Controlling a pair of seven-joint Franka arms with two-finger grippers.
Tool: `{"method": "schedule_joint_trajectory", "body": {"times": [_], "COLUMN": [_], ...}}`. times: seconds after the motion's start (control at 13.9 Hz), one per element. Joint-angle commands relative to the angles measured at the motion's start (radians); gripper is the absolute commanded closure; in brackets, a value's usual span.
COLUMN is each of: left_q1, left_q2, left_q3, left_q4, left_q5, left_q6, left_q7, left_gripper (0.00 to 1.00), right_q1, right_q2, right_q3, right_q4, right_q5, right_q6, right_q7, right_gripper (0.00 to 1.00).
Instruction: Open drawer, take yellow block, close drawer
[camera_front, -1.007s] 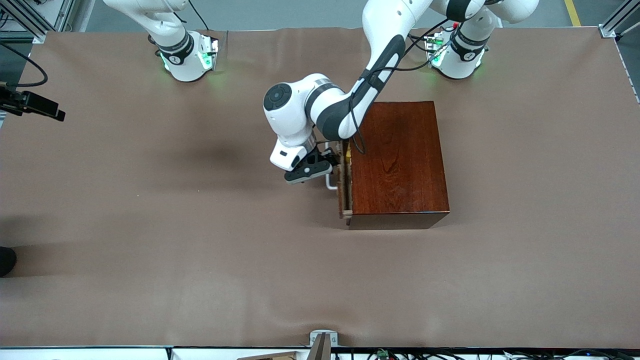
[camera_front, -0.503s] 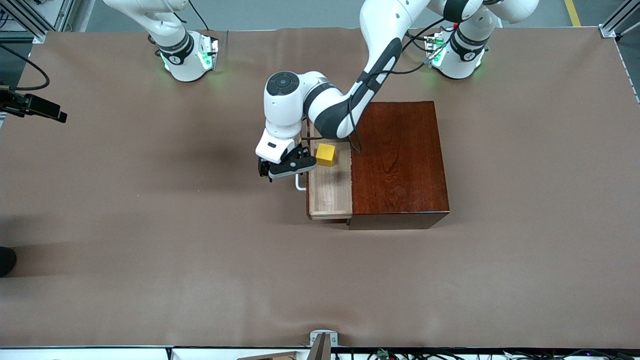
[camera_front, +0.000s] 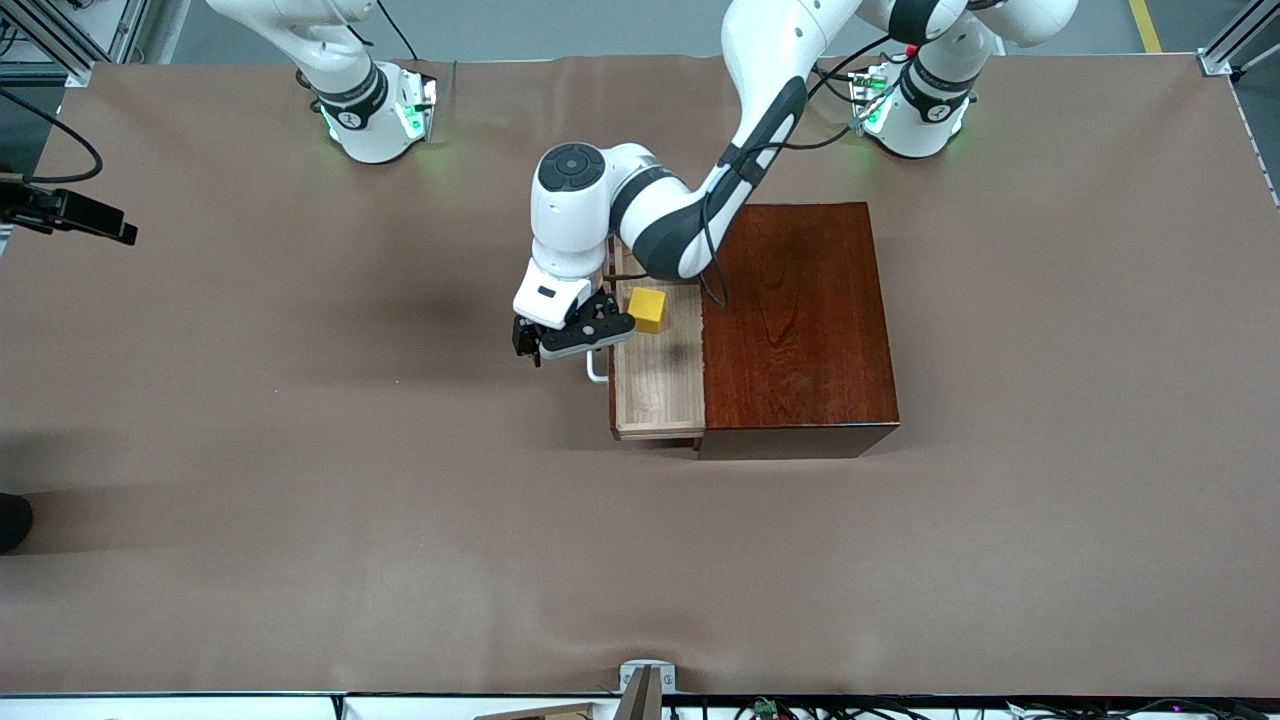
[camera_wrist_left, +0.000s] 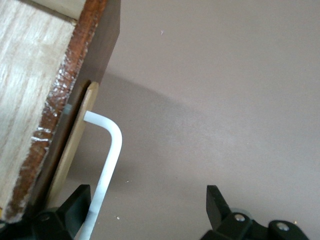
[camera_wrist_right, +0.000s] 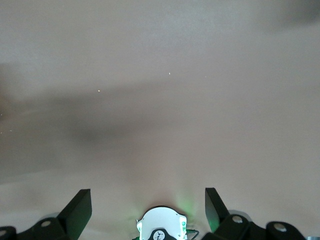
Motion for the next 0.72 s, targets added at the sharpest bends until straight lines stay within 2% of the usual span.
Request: {"method": "schedule_joint_trajectory", "body": {"times": [0.0, 0.29, 0.65], "left_q1": [0.008, 0.033, 0.068], "left_q2": [-0.005, -0.077, -0.19], "left_q3": [-0.015, -0.016, -0.01], "left_q4": [0.035, 0.037, 0.035], "left_q5": [-0.066, -0.068, -0.066], "left_q6": [0.047, -0.058, -0.154], "left_q7": [-0.049, -0.049, -0.032], "left_gripper": [0.0, 0.0, 0.0], "right_q1": [-0.015, 0.008, 0.103], "right_q2": [-0.001, -0.004, 0.001], "right_q3": [0.015, 0.02, 0.022], "right_q4": [0.008, 0.011, 0.006], "right_q5": [-0.002, 0.003, 0.047], "right_q6": [-0.011, -0.012, -0.026], "right_q7": [0.001, 0.024, 0.349], "right_gripper": [0.0, 0.0, 0.0]}}
